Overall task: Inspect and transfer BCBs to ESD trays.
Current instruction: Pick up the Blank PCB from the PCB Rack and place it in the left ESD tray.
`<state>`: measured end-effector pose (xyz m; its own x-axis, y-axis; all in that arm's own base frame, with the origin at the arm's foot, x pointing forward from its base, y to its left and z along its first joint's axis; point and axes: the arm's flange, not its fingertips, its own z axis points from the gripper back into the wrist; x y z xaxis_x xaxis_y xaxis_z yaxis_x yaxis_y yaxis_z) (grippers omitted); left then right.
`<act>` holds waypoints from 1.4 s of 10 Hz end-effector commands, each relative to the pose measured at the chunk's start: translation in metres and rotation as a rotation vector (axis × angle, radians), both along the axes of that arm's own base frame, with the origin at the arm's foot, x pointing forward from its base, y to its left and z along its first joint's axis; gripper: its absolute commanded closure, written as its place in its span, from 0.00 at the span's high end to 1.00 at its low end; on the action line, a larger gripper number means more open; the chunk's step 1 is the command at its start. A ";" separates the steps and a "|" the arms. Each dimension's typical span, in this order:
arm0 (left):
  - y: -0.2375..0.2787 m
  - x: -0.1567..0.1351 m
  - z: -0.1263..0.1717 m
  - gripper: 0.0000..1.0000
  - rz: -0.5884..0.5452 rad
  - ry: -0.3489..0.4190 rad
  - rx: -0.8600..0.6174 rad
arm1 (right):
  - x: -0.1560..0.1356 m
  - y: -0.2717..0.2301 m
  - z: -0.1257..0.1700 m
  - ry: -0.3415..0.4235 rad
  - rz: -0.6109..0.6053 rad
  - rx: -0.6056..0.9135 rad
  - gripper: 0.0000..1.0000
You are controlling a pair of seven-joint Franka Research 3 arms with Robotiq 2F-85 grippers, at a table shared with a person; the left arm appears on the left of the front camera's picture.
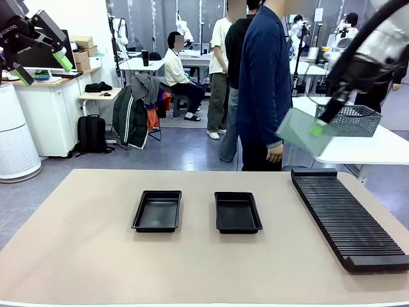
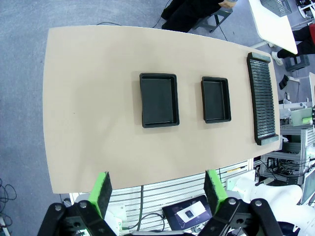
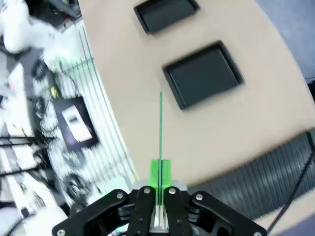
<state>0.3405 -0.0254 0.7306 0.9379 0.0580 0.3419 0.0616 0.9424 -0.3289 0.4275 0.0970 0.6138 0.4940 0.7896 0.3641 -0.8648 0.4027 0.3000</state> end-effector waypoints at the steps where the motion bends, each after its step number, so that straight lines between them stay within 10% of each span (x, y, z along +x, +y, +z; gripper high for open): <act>1: 0.000 -0.001 -0.002 1.00 0.004 0.004 -0.007 | -0.007 0.054 -0.016 0.042 -0.159 0.128 0.03; 10: 0.000 -0.001 -0.002 1.00 0.004 0.004 -0.007 | 0.012 0.236 -0.146 0.408 -0.710 0.425 0.03; 14: 0.000 -0.001 -0.002 1.00 0.004 0.004 -0.007 | 0.042 0.303 -0.200 0.460 -0.838 0.454 0.03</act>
